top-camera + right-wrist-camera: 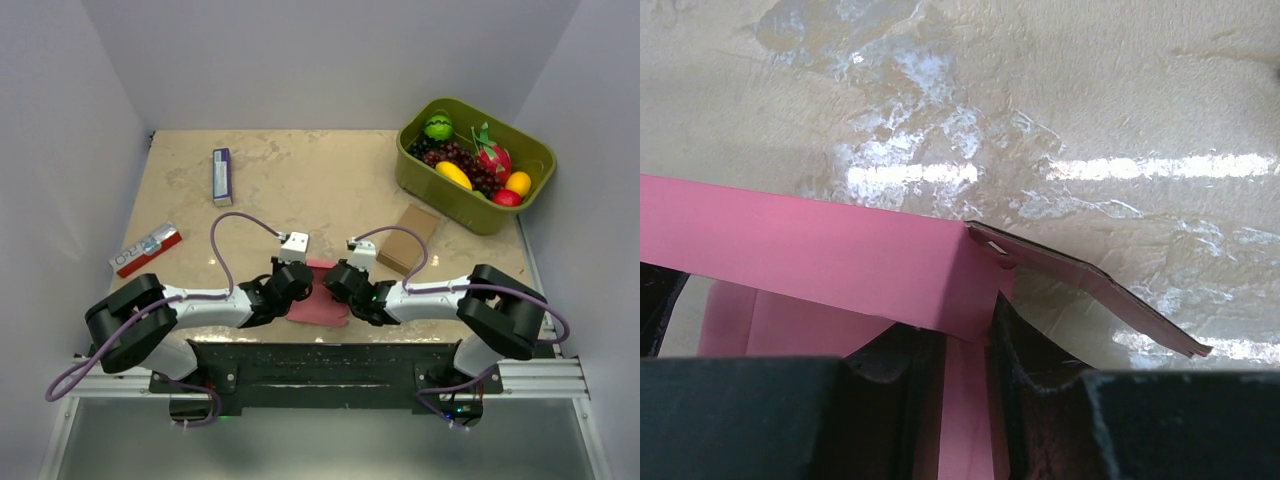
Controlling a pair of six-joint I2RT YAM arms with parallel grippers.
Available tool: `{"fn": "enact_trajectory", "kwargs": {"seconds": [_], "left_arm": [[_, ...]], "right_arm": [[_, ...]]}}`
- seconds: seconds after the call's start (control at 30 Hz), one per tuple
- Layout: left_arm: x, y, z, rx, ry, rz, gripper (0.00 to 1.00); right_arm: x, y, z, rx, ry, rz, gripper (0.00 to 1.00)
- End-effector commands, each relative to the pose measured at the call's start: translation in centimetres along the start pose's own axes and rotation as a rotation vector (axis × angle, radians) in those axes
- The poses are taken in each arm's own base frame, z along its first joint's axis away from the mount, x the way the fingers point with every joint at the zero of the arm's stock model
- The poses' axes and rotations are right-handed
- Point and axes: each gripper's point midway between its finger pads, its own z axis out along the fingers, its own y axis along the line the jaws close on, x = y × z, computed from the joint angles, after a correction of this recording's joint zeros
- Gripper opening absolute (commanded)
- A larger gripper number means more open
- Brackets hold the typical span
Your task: Fold the paper box
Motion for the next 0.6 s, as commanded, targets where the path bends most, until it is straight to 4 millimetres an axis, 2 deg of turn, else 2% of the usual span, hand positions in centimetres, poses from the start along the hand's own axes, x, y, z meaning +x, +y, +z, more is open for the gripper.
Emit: {"fn": "enact_trajectory", "kwargs": {"seconds": [0.0,0.1,0.17,0.23,0.27,0.3,0.37,0.43,0.47,0.57], "left_arm": [[1.3,-1.5,-0.1,0.065,0.058,0.016,0.0],[1.4,-1.4,-0.1,0.065,0.062,0.019,0.0],[1.5,-1.0,-0.1,0.043,0.067,0.03,0.0],[1.4,-0.5,-0.1,0.021,0.063,0.041,0.0],[1.5,-0.2,-0.1,0.012,0.071,0.052,0.0],[1.6,-0.1,-0.1,0.005,0.075,0.061,0.0],[1.4,0.1,0.0,-0.007,0.079,0.067,0.0],[1.4,0.4,0.0,-0.016,0.08,0.073,0.0],[1.5,0.4,0.0,-0.016,0.082,0.073,0.0],[1.4,0.6,-0.1,-0.011,0.078,0.066,0.0]], "right_arm": [[0.3,1.7,0.9,-0.031,-0.002,0.027,0.22],[0.7,1.7,1.1,-0.026,0.014,0.021,0.2],[0.2,2.1,0.4,-0.04,0.004,0.016,0.2],[-0.8,2.8,-0.6,-0.06,-0.013,0.007,0.28],[-1.6,3.5,-1.7,-0.091,-0.021,-0.01,0.31],[-2.2,4.0,-2.4,-0.116,-0.022,-0.017,0.42],[-3.8,5.4,-4.6,-0.199,-0.024,-0.029,0.53],[-4.6,5.4,-5.9,-0.215,-0.016,-0.039,0.61],[-5.4,4.8,-7.1,-0.214,-0.023,-0.042,0.63],[-7.9,3.7,-8.4,-0.186,-0.063,-0.043,0.69]]}}
